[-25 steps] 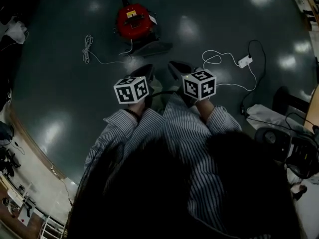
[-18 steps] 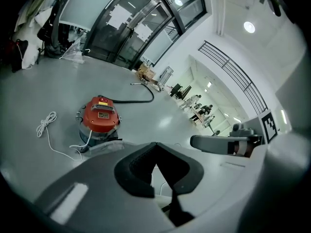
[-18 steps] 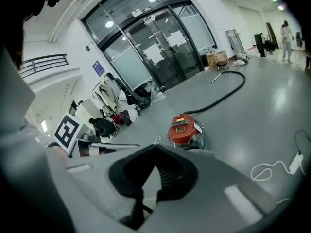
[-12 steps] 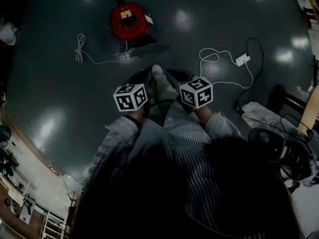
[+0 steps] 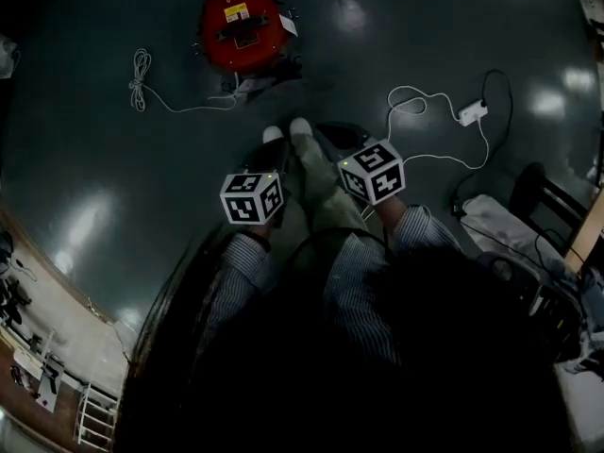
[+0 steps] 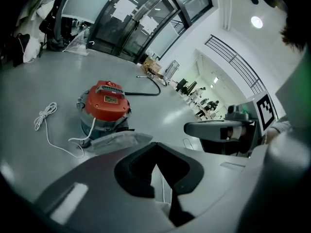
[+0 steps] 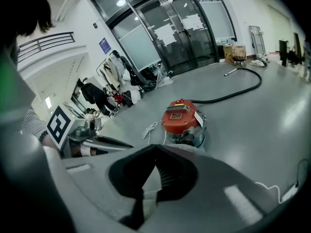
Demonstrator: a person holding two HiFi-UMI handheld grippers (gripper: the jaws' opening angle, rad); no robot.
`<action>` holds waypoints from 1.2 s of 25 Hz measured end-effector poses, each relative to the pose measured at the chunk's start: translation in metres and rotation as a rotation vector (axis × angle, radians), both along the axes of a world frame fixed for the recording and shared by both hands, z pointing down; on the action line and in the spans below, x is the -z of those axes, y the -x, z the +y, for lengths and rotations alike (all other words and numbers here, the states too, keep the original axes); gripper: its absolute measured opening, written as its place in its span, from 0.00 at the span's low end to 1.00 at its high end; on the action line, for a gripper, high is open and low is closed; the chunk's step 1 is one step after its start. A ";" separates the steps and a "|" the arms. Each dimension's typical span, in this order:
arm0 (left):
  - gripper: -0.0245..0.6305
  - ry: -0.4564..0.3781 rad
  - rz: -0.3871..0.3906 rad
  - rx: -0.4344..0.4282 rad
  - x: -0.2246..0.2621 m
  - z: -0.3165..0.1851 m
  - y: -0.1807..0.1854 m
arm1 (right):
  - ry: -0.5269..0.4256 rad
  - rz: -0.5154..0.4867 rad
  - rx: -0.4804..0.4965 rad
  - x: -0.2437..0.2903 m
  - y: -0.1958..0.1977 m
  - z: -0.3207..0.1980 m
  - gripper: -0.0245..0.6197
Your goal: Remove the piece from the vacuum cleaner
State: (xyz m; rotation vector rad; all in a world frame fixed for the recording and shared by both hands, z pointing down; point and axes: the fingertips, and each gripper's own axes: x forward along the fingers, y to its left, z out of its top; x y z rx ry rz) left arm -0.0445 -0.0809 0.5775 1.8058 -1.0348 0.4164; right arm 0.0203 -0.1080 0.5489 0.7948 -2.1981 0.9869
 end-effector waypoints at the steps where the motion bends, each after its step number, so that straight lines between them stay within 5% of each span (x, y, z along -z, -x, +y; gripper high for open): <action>1: 0.05 0.000 0.001 -0.003 -0.010 0.000 0.001 | -0.006 0.001 0.020 -0.010 0.003 -0.003 0.04; 7: 0.05 -0.014 0.000 0.025 -0.065 -0.019 0.009 | -0.009 -0.018 0.100 -0.070 0.019 -0.004 0.04; 16: 0.05 -0.047 -0.082 -0.043 -0.146 -0.047 0.014 | -0.016 0.046 0.078 -0.156 0.010 -0.023 0.04; 26: 0.05 -0.145 -0.298 -0.128 -0.177 -0.089 0.037 | -0.142 0.189 0.176 -0.183 0.010 -0.073 0.08; 30: 0.05 -0.142 -0.338 -0.213 -0.186 -0.094 0.035 | -0.145 0.229 0.239 -0.192 0.015 -0.082 0.18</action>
